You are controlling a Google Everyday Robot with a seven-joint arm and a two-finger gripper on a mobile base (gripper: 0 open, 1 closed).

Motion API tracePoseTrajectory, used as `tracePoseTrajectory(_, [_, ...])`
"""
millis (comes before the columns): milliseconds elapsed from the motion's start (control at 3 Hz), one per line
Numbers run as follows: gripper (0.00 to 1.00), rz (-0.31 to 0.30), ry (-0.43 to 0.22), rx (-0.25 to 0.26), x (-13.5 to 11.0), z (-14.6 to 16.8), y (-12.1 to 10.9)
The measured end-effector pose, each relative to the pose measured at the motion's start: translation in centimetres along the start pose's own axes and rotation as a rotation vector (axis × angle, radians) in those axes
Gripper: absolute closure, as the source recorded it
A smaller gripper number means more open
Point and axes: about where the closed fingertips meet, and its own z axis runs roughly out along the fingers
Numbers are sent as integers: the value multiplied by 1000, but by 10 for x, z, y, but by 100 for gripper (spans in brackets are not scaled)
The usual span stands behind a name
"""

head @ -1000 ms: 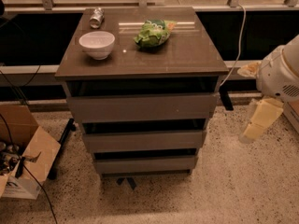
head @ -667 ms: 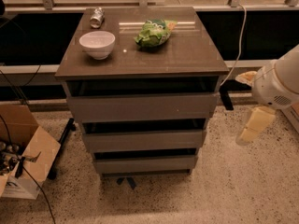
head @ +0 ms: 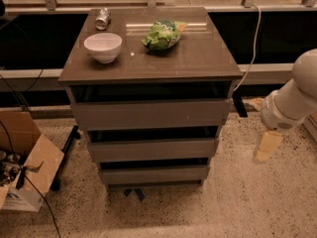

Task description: Open bottom drawer

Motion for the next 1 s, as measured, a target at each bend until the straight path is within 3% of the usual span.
tracePoseTrajectory(667, [0,-6,16,1,6,8,3])
tracePoseTrajectory(1000, [0,4,-58,-8,-13,31,18])
